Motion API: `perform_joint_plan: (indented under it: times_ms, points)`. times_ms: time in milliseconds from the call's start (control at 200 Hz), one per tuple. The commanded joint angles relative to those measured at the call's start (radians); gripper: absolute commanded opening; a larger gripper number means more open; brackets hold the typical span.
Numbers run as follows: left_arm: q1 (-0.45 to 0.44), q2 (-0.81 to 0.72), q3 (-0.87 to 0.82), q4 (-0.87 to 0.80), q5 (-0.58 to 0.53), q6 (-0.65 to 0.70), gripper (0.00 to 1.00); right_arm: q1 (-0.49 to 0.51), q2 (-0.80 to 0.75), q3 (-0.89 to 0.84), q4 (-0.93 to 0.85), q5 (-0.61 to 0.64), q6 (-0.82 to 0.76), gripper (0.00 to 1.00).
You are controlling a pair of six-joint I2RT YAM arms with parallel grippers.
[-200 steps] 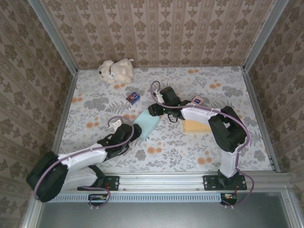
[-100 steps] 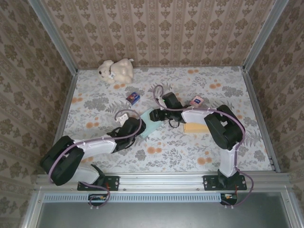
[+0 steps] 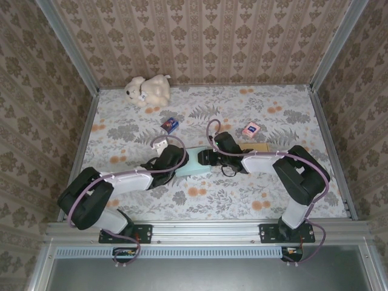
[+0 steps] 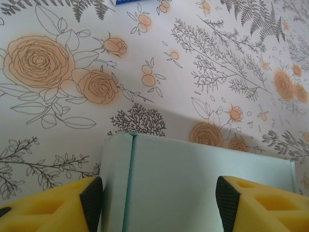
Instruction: Fold the paper box
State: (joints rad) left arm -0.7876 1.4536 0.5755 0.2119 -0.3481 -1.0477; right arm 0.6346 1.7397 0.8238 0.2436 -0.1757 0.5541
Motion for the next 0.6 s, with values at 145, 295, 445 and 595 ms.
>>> perform_joint_plan:
  times_ms: [145,295,445,595]
  points:
    - [0.046,0.011,0.031,0.062,-0.027,0.087,0.68,0.014,-0.062,-0.045,0.011,0.067,0.022,0.57]
    - [0.048,0.019,0.014,0.124,-0.032,0.131,0.70,0.014,-0.119,-0.077,-0.001,0.120,0.025,0.57]
    - [0.066,0.006,0.000,0.146,-0.009,0.149,0.71,0.016,-0.167,-0.109,-0.001,0.145,0.040,0.57]
    - [0.071,-0.136,-0.026,0.092,0.000,0.227,0.75,0.019,-0.248,-0.111,-0.066,0.183,0.004,0.57]
